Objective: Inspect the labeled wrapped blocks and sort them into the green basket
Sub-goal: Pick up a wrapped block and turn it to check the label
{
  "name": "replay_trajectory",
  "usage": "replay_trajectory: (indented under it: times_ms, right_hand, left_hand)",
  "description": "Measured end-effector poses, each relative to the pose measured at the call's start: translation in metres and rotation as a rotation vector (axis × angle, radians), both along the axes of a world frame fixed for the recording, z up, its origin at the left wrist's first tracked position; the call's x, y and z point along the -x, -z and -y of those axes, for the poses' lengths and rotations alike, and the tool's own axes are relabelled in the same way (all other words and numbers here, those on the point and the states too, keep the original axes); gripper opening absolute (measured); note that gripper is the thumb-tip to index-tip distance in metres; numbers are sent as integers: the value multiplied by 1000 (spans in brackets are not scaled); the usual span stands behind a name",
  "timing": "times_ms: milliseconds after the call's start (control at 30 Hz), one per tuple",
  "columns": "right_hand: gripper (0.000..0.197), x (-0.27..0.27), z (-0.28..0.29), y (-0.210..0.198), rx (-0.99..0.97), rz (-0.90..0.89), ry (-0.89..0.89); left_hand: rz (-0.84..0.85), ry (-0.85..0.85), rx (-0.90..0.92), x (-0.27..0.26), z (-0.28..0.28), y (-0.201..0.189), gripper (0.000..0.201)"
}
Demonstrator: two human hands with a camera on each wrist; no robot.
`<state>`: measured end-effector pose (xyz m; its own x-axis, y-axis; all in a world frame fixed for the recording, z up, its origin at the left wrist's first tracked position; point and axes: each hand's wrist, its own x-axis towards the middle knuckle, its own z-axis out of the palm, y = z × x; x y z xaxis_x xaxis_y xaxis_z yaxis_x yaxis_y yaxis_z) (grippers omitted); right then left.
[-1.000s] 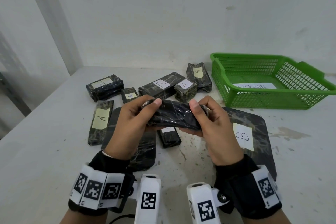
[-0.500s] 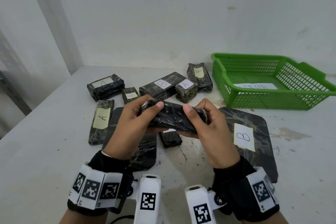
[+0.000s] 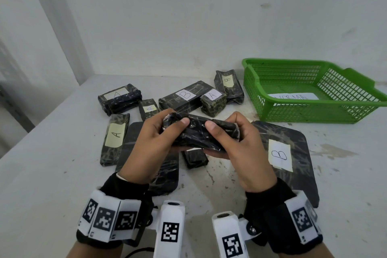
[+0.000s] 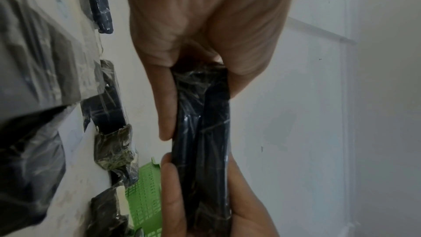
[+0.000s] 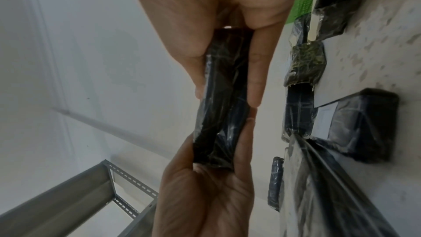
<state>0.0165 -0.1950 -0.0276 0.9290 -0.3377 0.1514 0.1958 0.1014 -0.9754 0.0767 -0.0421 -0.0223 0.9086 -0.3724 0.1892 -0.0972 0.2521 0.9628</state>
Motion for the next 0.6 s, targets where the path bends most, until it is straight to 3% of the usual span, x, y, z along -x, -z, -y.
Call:
replay_trajectory:
  times_ms: [167, 300, 467, 600]
  right_hand:
    - [30, 2, 2, -3, -62, -27, -79]
    - [20, 0, 4, 1, -68, -6, -23]
    - [16, -1, 4, 1, -108, -22, -62]
    - [24, -2, 3, 0, -176, 9, -124]
  left_hand:
    - [-24, -16, 31, -3, -1, 0, 11]
    - [-56, 81, 24, -3, -4, -2, 26]
    - [-26, 71, 19, -4, -3, 0, 35]
    - [-42, 59, 85, -8, -5, -1, 30]
